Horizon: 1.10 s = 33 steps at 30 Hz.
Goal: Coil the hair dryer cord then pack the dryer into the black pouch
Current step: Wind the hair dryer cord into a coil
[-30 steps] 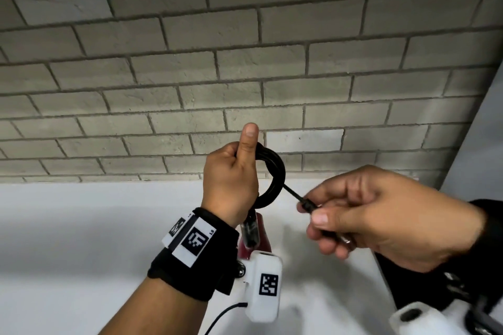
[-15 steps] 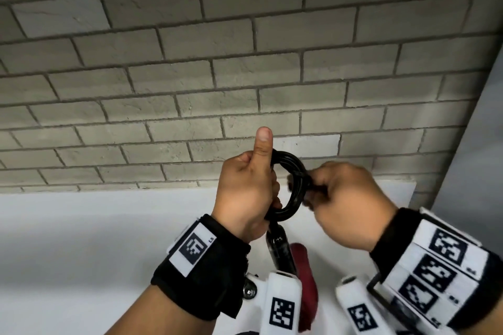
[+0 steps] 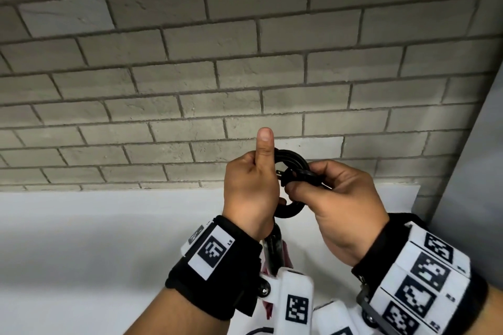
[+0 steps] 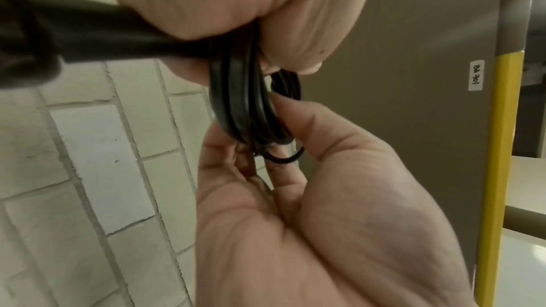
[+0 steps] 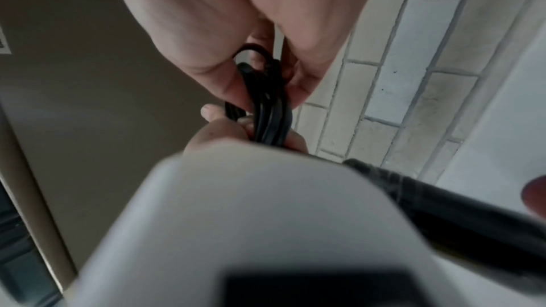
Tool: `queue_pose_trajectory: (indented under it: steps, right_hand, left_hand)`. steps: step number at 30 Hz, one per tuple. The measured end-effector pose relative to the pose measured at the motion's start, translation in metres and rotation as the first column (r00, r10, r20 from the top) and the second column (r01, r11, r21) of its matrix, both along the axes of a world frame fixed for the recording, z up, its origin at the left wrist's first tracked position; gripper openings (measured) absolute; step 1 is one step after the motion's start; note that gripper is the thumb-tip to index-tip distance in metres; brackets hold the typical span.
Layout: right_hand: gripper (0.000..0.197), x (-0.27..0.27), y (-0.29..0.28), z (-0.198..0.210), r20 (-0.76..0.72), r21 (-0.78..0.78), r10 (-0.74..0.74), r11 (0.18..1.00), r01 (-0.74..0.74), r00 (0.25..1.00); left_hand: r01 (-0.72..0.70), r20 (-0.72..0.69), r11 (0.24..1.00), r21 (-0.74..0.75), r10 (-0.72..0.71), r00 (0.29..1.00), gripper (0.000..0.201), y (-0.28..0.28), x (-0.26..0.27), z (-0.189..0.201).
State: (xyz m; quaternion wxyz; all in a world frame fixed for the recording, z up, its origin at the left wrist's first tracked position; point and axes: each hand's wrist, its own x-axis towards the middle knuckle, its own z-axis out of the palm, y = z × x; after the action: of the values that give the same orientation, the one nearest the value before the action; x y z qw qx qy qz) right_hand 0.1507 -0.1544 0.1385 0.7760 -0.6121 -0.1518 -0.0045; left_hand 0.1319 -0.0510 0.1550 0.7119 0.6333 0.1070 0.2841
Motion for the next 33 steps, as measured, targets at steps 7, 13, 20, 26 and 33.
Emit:
queue_pose_trajectory:
  steps: [7,13,20,26,33]
  right_hand:
    - [0.026,-0.003,0.003,0.001,-0.088,0.164,0.188,0.971,-0.171,0.978]
    - [0.031,0.000,-0.010,0.014,-0.122,0.322,0.465,0.854,-0.408,0.877]
    - [0.037,-0.001,-0.014,0.020,-0.152,0.321,0.465,0.858,-0.402,0.872]
    - [0.052,0.001,-0.021,0.021,-0.213,0.388,0.582,0.787,-0.479,0.785]
    - [0.008,0.000,-0.018,0.038,-0.316,0.146,0.544,0.838,-0.526,0.777]
  left_hand:
    - [0.119,0.053,0.991,-0.068,-0.115,0.992,0.061,0.005,-0.004,-0.001]
    - [0.329,-0.008,0.938,-0.111,-0.331,0.943,0.064,0.015,-0.011,0.006]
    - [0.529,0.081,0.833,-0.161,-0.523,0.848,0.030,0.021,-0.015,0.000]
    - [0.543,0.092,0.814,-0.208,-0.536,0.839,0.029,0.019,-0.019,0.001]
    - [0.371,0.171,0.912,-0.175,-0.343,0.924,0.038,0.007,-0.012,0.006]
